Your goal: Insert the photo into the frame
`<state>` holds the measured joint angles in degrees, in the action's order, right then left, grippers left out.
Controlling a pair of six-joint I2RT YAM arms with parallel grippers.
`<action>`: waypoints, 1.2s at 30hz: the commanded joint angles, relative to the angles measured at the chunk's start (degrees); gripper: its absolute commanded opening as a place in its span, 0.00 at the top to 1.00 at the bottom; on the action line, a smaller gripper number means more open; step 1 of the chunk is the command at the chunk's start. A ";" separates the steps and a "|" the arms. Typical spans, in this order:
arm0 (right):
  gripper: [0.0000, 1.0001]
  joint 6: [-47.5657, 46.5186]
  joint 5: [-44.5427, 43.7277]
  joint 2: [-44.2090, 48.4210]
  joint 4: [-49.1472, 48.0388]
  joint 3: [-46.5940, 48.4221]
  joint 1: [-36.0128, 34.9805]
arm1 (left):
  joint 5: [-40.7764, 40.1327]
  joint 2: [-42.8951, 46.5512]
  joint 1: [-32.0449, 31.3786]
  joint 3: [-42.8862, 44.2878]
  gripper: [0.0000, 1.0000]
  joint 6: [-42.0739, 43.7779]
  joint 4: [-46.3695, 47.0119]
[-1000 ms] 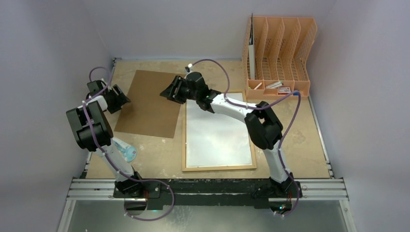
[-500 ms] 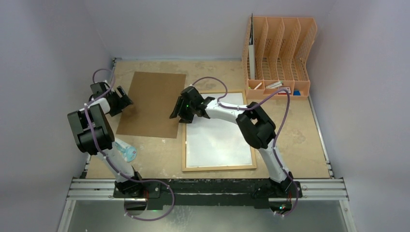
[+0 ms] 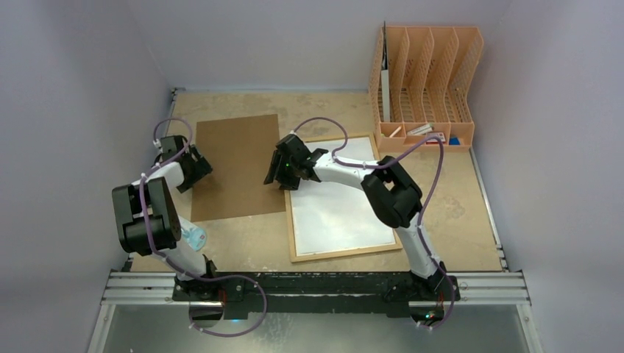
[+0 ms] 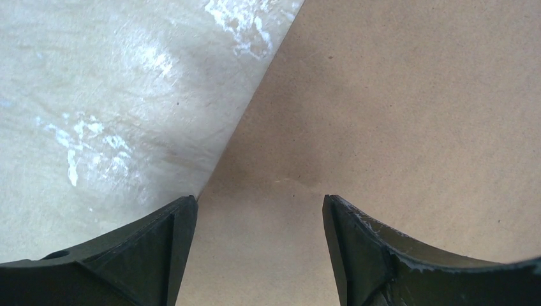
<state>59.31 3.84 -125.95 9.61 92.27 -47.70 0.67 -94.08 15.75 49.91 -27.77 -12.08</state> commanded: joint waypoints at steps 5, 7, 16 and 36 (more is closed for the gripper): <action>0.37 -5.69 -14.08 2.37 8.84 -4.68 1.25 | 1.15 0.09 -2.30 -3.79 0.24 -5.97 -18.50; 0.37 -5.95 -15.37 3.18 8.58 -5.36 1.38 | -0.33 1.31 -2.30 -3.41 0.23 -5.37 -18.86; 0.35 -10.62 -20.40 1.00 9.90 0.74 1.30 | -5.20 2.81 -1.69 -0.49 0.18 -5.25 -19.45; 0.33 -19.23 -33.19 -10.89 16.11 15.57 -1.16 | -2.64 3.82 1.20 -0.55 0.16 -0.71 -16.75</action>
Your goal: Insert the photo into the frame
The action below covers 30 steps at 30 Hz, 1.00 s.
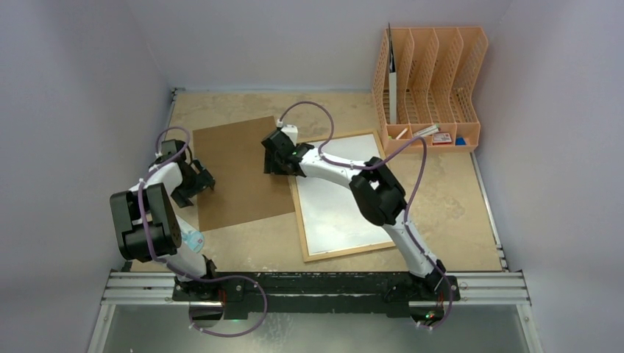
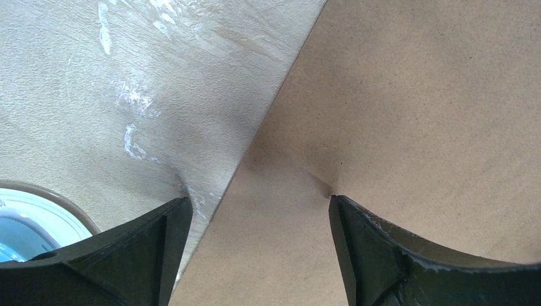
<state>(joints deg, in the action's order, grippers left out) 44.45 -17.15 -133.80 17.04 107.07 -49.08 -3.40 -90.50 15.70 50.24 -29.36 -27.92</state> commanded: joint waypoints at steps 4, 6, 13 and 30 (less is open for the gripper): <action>0.33 -5.48 -15.52 -4.70 10.27 3.47 -0.84 | 1.58 -0.42 1.99 -0.66 0.16 0.80 -0.28; 0.32 -6.04 -14.92 -5.47 10.47 4.28 -1.15 | 2.24 -0.63 2.28 -0.82 0.16 0.87 0.36; 0.33 -6.60 6.69 -3.62 8.34 1.33 -1.04 | 10.79 -1.99 3.32 -1.17 0.18 1.68 2.52; 0.40 -2.11 44.04 5.59 -23.01 -13.71 4.86 | 22.39 -10.52 3.83 -2.21 0.27 5.28 5.15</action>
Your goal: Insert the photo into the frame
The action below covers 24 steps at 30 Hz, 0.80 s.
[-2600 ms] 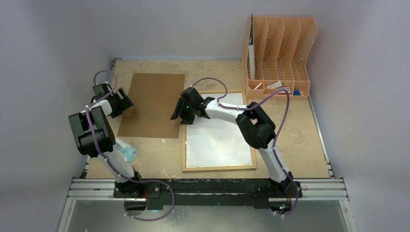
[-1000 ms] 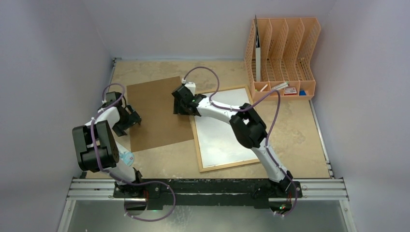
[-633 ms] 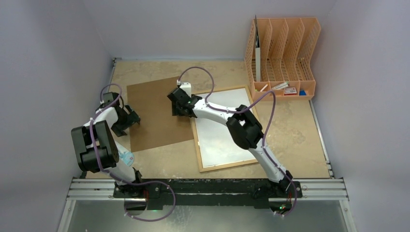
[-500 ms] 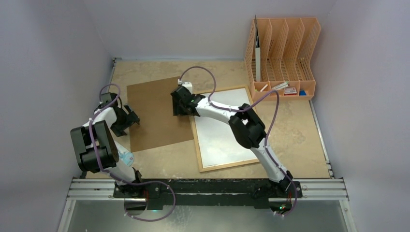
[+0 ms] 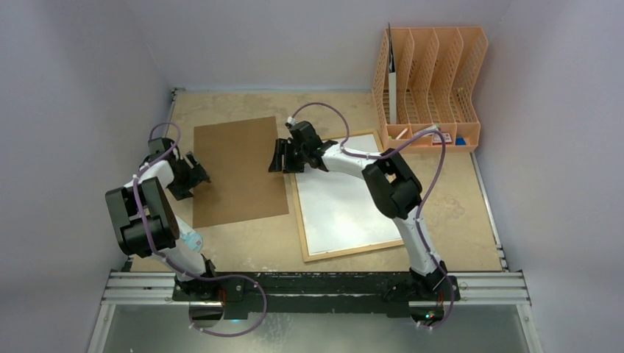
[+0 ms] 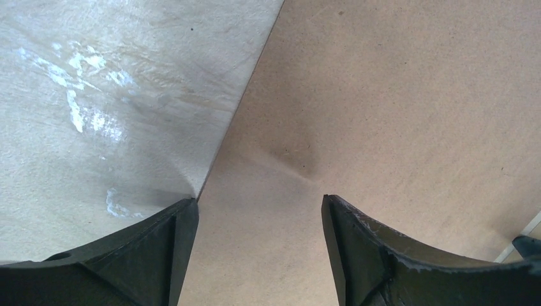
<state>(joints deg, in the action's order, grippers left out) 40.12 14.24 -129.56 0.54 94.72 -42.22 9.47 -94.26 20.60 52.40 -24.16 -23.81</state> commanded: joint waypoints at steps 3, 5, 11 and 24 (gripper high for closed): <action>0.42 3.19 14.69 3.25 -10.74 -2.67 -1.73 | 10.26 -7.20 -1.01 -4.58 0.28 0.00 0.75; 0.43 4.60 15.65 4.97 -13.97 -3.90 -1.44 | 10.30 -7.34 -1.02 -4.82 0.28 0.04 0.45; 0.43 8.65 15.95 9.71 -19.15 -6.23 -0.76 | 10.20 -7.14 -1.09 -5.55 0.29 0.67 -0.43; 0.43 1.07 -5.78 8.59 1.77 -0.27 -1.75 | -2.70 -4.27 -1.01 -2.42 0.22 -0.31 -4.02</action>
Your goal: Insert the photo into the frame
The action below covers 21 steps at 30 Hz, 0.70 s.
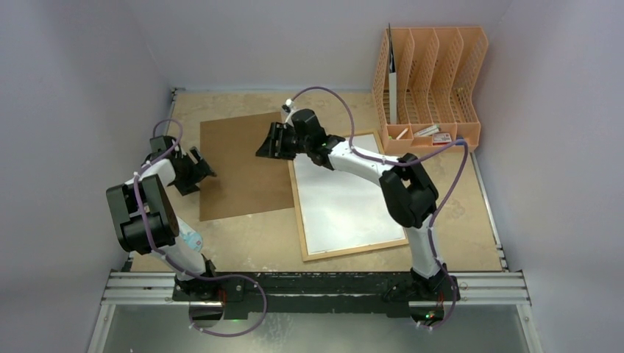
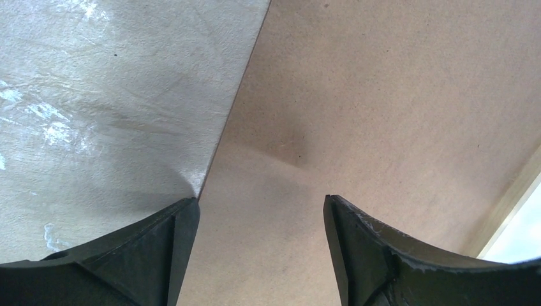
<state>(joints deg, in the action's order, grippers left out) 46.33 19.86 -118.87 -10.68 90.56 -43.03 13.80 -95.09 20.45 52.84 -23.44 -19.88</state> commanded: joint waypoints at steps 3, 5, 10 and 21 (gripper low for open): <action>0.41 -7.15 -16.47 -3.30 18.12 3.98 -3.04 | -9.35 -1.45 -0.93 -2.52 0.19 -1.34 -8.41; 0.40 -8.09 -19.40 -4.10 20.36 3.92 -4.21 | -10.63 -0.55 -0.85 -2.95 0.18 -1.34 -8.45; 0.39 -10.66 -26.81 -7.59 25.43 6.82 -6.09 | -11.60 -0.42 -0.86 -3.74 0.18 -1.64 -8.43; 0.36 -9.66 -41.64 -12.30 34.54 12.39 -7.47 | 0.93 8.78 -1.55 -3.37 0.28 -2.69 -4.32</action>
<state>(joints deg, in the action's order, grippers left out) 36.47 -13.28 -129.82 16.93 101.89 -51.00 7.75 -90.85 19.11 50.43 -24.97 -23.18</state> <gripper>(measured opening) 0.628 0.742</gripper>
